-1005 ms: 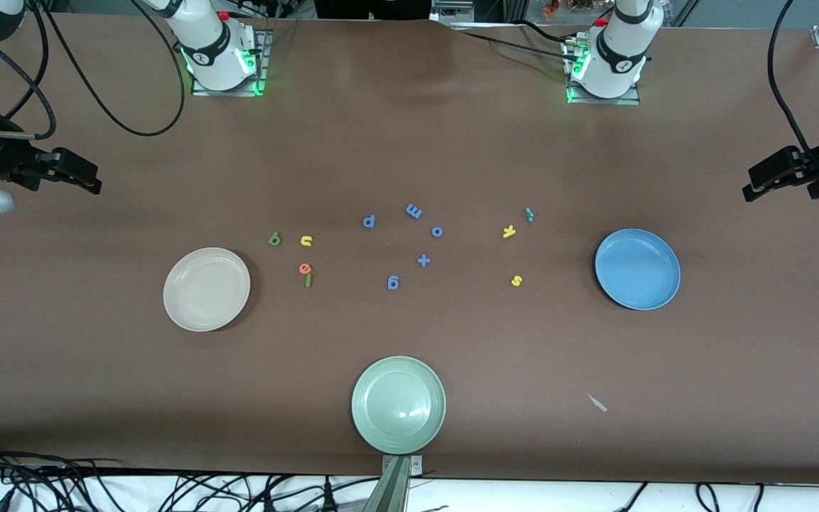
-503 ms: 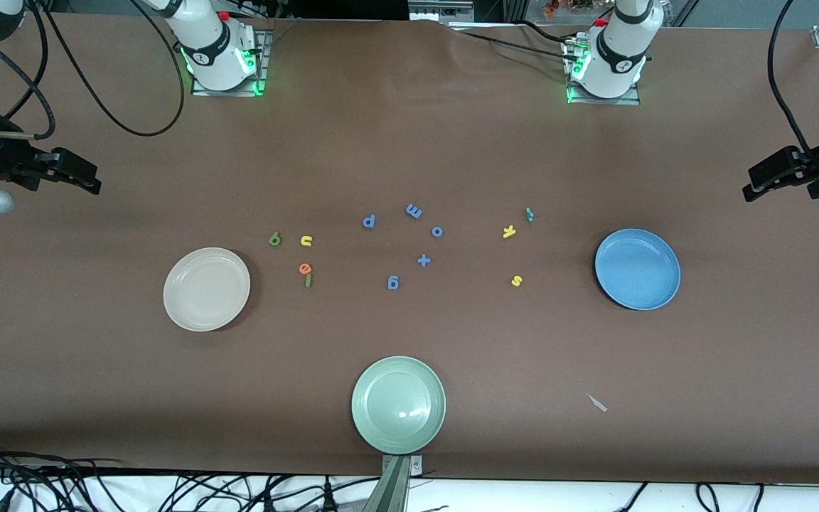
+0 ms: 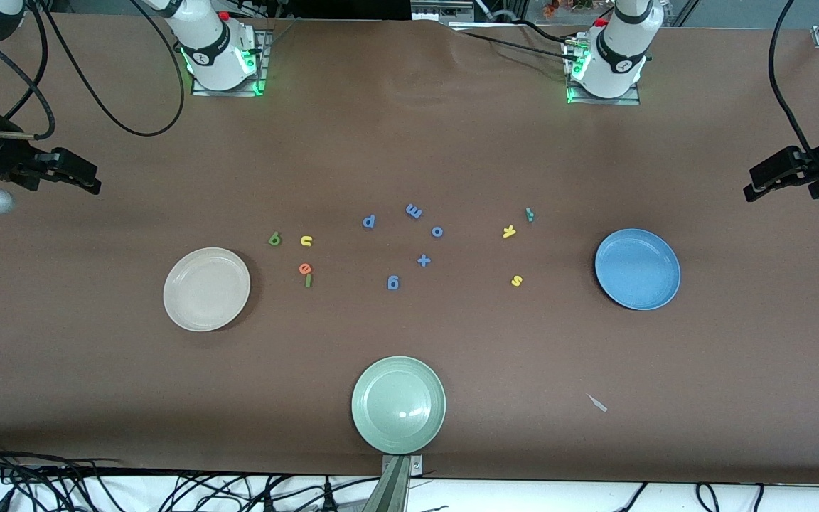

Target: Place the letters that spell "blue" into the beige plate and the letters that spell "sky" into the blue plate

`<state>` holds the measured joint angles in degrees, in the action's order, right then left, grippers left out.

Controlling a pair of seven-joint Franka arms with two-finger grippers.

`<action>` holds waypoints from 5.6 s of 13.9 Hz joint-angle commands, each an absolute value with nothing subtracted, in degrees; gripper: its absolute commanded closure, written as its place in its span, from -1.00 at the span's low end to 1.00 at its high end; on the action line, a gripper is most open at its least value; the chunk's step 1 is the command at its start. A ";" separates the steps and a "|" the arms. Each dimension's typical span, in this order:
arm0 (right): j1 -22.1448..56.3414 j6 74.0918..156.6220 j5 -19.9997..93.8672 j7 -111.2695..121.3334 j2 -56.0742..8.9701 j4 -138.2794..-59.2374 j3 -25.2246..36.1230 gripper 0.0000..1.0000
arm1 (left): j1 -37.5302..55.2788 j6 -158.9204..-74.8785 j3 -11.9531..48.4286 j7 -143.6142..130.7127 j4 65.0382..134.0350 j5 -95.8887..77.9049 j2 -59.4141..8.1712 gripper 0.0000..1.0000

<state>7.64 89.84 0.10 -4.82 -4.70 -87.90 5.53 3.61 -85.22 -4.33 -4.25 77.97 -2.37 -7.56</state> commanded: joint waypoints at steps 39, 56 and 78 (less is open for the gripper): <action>7.38 91.49 4.91 -5.36 -2.55 -89.91 5.45 -1.00 | 2.20 -100.78 1.47 -17.98 95.26 -2.64 -12.39 -0.99; 7.47 90.10 5.18 -4.04 -6.15 -90.09 6.15 -1.00 | 3.08 -131.45 16.51 -24.34 111.88 -2.37 -24.24 -0.84; 18.80 150.20 4.22 -25.57 -21.97 -127.00 -0.35 -0.99 | 5.71 -135.00 16.70 -0.55 96.59 7.91 -39.54 -0.98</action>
<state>18.03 147.37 4.54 -23.39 -22.47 -124.38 -0.46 5.35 -136.17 16.71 -5.11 98.58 6.68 -37.92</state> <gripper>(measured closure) 0.004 0.004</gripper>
